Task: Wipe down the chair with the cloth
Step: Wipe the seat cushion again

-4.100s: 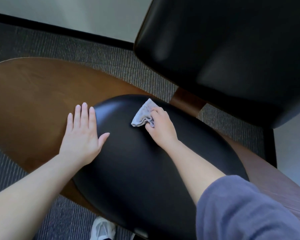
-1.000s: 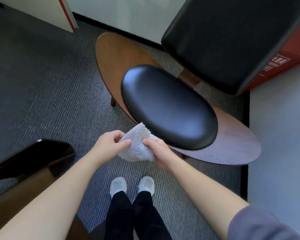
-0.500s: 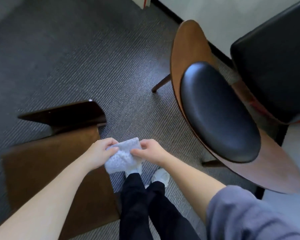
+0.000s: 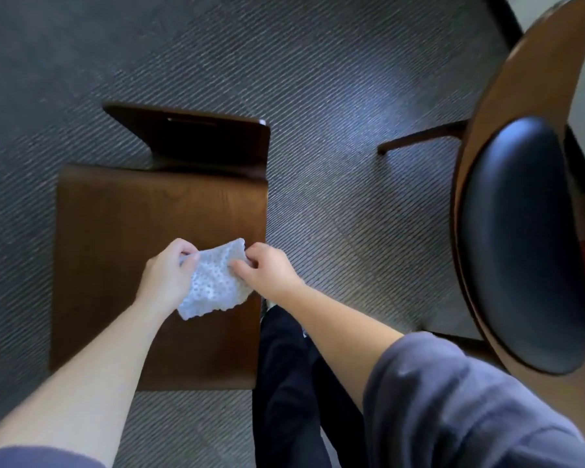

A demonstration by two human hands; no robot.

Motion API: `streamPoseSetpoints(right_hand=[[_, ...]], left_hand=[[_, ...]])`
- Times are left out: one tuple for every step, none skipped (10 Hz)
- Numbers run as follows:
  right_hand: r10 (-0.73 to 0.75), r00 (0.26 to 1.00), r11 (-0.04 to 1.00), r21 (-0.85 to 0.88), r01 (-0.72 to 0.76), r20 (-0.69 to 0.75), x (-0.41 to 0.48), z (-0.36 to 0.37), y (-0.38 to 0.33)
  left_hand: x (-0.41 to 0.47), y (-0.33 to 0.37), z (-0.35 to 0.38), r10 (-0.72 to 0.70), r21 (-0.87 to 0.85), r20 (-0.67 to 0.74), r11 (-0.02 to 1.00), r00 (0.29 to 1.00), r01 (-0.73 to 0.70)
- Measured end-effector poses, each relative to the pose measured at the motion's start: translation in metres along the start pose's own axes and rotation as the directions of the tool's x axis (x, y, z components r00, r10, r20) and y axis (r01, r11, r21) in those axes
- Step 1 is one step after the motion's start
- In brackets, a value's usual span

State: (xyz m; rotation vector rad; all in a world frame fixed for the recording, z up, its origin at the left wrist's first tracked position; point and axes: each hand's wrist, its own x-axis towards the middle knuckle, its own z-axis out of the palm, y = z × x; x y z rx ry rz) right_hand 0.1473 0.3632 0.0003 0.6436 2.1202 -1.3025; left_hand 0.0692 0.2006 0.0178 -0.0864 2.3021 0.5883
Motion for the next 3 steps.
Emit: streamPoseSetpoints(right_hand=[[0.053, 0.992, 0.989, 0.131, -0.067, 0.111, 0.011, 0.007, -0.009], [0.220, 0.913, 0.962, 0.076, -0.261, 0.342, 0.019, 0.014, -0.014], [0.234, 0.954, 0.963, -0.180, -0.201, 0.189, 0.015, 0.015, -0.013]], left_hand=[[0.008, -0.009, -0.002, 0.043, 0.055, -0.158, 0.998, 0.987, -0.034], [0.019, -0.013, -0.001, 0.038, 0.079, -0.227, 0.997, 0.973, -0.020], [0.021, -0.014, 0.000, -0.022, 0.162, -0.205, 0.985, 0.979, 0.056]])
